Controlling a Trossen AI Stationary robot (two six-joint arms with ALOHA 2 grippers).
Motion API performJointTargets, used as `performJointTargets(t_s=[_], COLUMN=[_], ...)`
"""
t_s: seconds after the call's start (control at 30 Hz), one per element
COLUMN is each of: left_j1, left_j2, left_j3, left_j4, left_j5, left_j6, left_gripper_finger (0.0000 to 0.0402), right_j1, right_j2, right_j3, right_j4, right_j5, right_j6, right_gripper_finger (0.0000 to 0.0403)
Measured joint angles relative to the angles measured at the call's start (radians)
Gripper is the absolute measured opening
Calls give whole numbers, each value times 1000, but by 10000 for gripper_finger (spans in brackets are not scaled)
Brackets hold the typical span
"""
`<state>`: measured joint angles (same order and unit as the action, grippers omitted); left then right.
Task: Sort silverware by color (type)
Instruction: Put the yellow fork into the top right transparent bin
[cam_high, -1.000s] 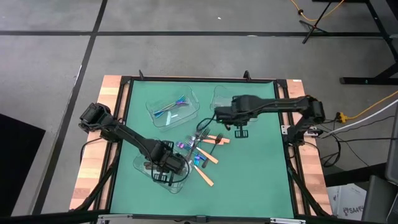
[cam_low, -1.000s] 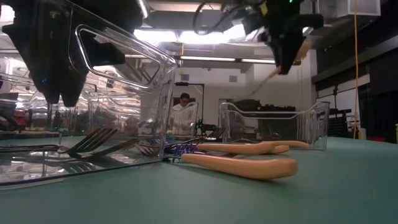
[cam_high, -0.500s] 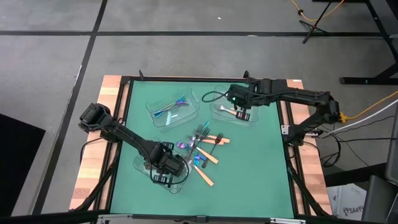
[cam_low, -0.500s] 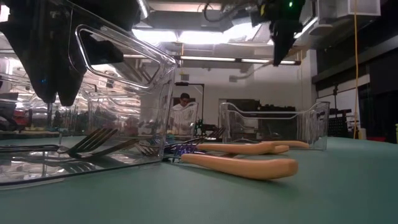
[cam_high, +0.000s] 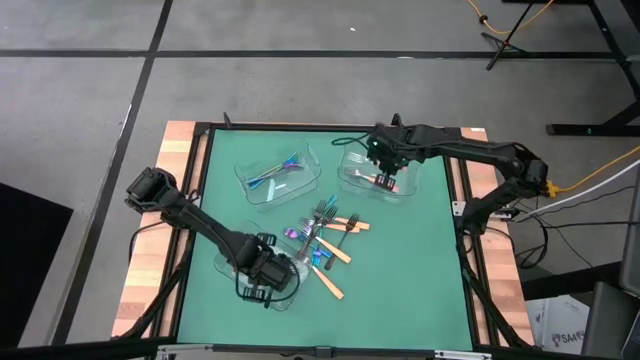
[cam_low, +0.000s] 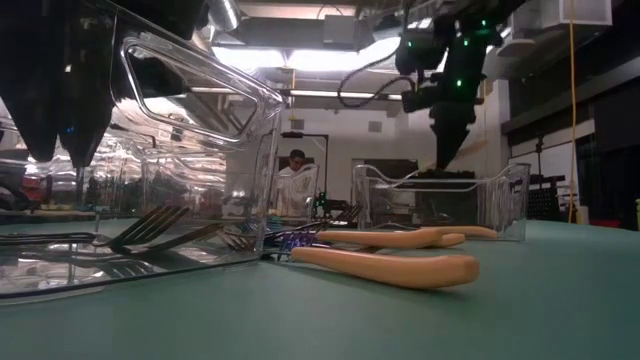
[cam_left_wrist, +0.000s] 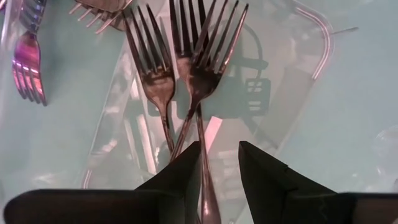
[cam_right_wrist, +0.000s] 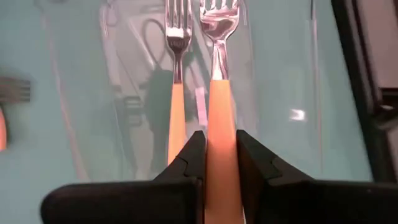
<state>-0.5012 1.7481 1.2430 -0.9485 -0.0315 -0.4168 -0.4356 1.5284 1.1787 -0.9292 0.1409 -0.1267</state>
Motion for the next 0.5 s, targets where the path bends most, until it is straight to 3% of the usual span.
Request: performJointTargets(t_s=[0.5], left_j1=[1], left_j2=[0], left_j3=[0], left_j4=[0], left_j5=[0], left_j6=[0], left_gripper_finger=[101], right_j1=[-139], right_j2=[2], right_j3=[-251], right_j4=[328], right_j5=[-110], right_j6=[-47], right_gripper_finger=[40])
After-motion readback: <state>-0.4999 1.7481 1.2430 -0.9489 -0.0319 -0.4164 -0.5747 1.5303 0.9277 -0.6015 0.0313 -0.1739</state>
